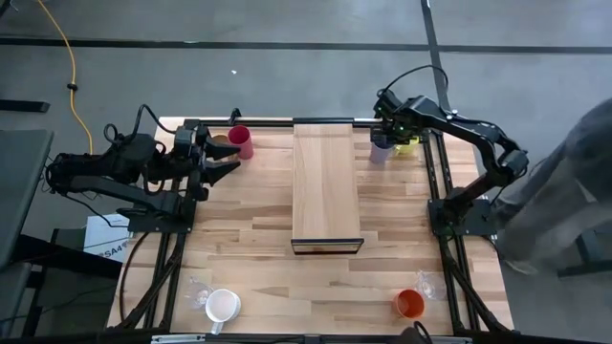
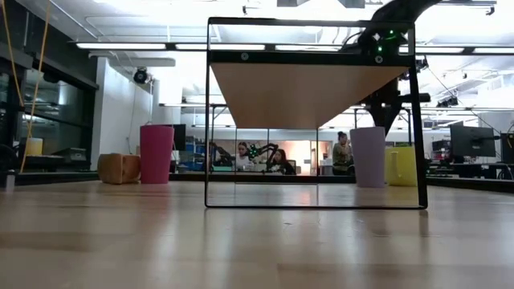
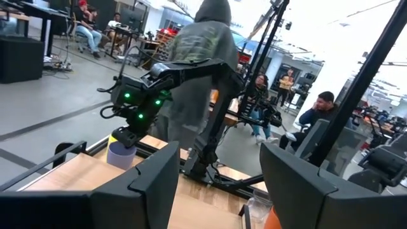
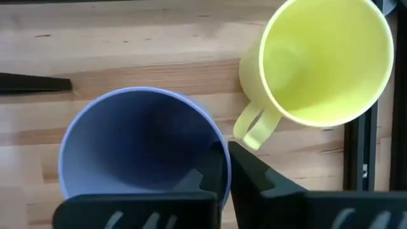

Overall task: Stack small to large cups/mugs on shelf
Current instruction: Put the violet cup on the shelf

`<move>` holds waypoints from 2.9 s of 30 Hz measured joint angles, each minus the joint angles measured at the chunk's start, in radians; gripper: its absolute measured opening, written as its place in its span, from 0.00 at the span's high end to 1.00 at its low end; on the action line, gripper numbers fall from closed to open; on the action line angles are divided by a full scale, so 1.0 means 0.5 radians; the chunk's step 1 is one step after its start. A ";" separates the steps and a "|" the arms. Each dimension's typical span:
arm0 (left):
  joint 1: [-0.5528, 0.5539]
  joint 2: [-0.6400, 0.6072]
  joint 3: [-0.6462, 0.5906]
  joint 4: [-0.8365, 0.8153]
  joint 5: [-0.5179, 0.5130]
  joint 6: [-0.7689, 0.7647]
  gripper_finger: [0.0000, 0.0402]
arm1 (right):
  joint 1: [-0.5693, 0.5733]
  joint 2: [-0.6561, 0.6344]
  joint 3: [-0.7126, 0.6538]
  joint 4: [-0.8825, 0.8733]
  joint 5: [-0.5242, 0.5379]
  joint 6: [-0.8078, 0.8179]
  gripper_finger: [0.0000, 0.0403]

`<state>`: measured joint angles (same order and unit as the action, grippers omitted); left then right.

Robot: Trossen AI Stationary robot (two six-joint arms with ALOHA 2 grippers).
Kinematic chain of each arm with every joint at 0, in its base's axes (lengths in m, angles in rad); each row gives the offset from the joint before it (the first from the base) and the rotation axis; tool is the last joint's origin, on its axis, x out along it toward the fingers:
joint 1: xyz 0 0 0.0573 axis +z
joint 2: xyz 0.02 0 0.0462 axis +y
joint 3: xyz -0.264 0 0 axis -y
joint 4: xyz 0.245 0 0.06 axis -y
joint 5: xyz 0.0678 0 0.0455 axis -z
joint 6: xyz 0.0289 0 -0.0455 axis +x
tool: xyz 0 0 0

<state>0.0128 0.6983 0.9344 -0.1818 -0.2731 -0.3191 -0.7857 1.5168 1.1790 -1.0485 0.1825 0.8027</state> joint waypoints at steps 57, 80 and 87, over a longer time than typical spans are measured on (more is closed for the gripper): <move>0.000 0.301 0.244 -0.018 -0.007 0.525 0.49 | 0.840 -1.675 -0.581 1.642 -0.831 -0.765 1.00; 0.000 0.301 0.244 -0.013 -0.021 0.524 0.49 | 0.714 -0.141 1.109 -0.410 0.161 -0.656 1.00; 0.000 0.301 0.244 -0.013 -0.021 0.523 0.49 | 0.652 0.229 1.421 -0.566 0.167 -0.675 1.00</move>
<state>0.0128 0.8486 1.0565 -0.1883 -0.2836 -0.0574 -0.4599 1.6312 1.8894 -1.3315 0.2660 0.4652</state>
